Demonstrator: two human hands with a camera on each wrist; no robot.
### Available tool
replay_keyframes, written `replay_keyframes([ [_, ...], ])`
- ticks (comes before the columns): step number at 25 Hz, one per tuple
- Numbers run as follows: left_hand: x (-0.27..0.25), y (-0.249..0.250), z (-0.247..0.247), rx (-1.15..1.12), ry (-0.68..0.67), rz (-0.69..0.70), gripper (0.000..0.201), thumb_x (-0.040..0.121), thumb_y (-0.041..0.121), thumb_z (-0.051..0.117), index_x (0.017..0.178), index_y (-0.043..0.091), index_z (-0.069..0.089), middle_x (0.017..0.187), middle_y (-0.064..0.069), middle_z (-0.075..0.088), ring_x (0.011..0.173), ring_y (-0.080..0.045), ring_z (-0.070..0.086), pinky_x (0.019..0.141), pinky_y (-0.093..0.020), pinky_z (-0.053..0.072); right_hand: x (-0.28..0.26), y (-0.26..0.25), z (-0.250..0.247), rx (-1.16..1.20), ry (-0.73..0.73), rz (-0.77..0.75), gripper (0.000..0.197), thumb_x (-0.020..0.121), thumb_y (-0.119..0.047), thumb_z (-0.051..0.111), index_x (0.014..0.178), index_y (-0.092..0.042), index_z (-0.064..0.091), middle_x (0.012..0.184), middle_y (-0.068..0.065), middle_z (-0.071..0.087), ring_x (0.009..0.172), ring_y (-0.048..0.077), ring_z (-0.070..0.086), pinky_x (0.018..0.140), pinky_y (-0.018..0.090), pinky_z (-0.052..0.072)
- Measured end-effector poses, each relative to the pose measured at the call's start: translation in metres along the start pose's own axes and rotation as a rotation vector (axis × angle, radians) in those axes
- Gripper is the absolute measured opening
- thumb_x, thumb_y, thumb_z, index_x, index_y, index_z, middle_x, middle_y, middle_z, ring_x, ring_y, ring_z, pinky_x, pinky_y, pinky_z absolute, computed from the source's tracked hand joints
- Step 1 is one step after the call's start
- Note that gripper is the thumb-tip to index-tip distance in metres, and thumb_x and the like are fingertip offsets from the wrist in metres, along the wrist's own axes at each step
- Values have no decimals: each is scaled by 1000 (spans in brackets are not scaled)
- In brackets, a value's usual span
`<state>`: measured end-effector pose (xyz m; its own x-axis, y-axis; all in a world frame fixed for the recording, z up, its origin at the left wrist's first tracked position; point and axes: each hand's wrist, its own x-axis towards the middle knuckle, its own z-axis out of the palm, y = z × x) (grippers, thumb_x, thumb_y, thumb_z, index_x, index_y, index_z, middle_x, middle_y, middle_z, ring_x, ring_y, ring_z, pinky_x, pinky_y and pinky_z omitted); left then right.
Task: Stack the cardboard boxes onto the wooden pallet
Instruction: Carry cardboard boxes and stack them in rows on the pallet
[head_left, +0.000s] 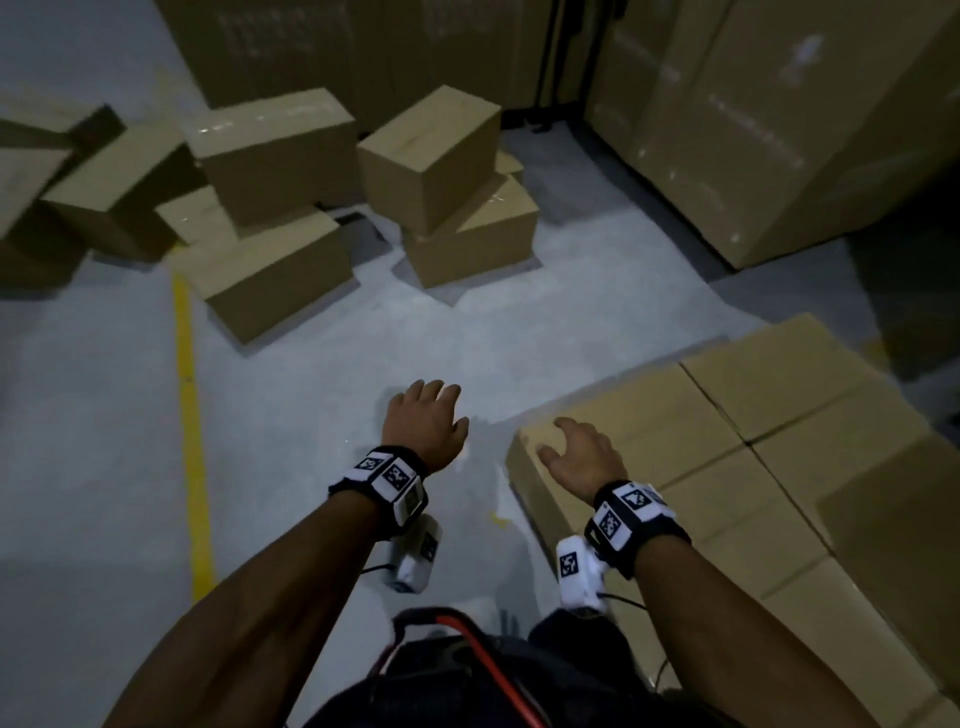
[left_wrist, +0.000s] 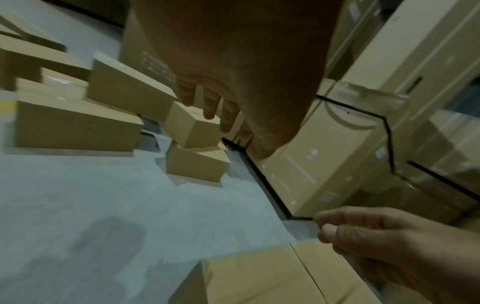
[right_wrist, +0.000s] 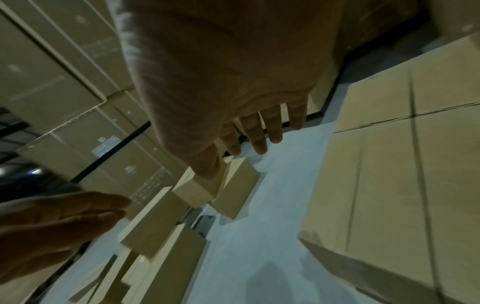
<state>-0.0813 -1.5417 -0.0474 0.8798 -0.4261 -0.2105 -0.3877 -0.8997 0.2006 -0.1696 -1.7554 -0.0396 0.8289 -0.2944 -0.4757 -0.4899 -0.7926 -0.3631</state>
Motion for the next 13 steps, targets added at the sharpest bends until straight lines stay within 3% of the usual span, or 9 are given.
replay_keyframes([
  [7, 30, -119, -27, -43, 28, -255, 58, 99, 49, 41, 149, 21, 34, 159, -6, 31, 147, -30, 23, 116, -50, 24, 96, -132, 0, -65, -38, -198, 62, 97, -48, 54, 151, -20, 38, 154, 11, 39, 139, 34, 38, 111, 43, 35],
  [13, 154, -189, -62, -21, 0, -347, 59, 101, 50, 37, 152, 22, 29, 161, -6, 26, 149, -29, 18, 119, -50, 20, 246, -224, -19, -104, -69, -271, 62, 98, -49, 51, 152, -21, 36, 155, 11, 38, 139, 34, 36, 111, 43, 33],
])
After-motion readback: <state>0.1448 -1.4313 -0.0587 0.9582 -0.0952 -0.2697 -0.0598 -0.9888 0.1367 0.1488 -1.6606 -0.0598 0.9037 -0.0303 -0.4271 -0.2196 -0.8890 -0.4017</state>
